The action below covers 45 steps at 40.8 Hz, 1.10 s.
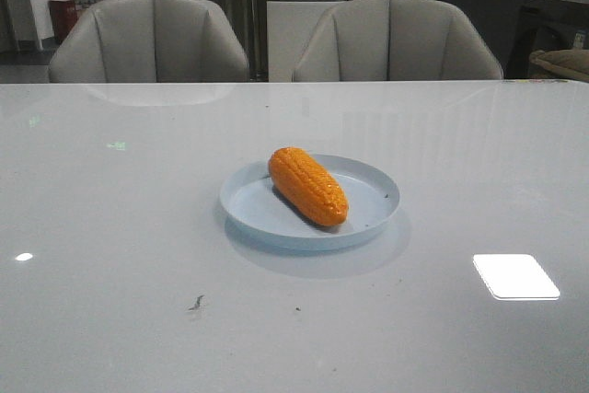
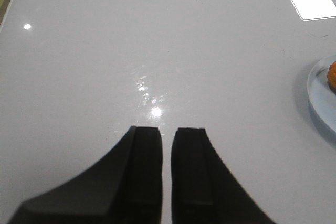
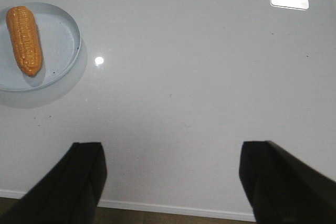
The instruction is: Place corn on plate with both arms
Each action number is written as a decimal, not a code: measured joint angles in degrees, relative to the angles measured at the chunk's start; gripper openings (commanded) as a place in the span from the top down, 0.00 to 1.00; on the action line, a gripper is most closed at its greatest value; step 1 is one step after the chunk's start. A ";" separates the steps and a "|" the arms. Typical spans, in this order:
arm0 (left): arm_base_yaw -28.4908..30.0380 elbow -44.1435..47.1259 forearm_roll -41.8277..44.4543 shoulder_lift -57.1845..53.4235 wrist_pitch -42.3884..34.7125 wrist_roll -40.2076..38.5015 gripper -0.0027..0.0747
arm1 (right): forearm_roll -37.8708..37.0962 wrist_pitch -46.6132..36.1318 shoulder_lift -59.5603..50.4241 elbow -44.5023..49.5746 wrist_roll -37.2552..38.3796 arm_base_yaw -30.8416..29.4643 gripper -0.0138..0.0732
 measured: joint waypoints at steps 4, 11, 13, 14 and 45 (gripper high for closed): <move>0.00 0.00 0.00 0.00 0.00 0.00 0.85 | 0.00 0.00 0.00 0.00 0.00 0.00 0.12; 0.00 0.00 0.00 0.00 0.00 0.00 0.85 | 0.00 0.00 0.00 0.00 0.00 0.00 0.12; 0.00 0.00 0.00 0.00 0.00 0.00 0.85 | 0.00 0.00 0.00 0.00 0.00 0.00 0.12; 0.00 0.00 0.00 0.00 0.00 0.00 0.85 | 0.00 0.00 0.00 0.00 0.00 0.00 0.12; 2.55 40.37 -7.63 -34.97 -34.16 5.11 0.85 | 0.00 0.00 0.00 0.00 0.00 0.00 0.12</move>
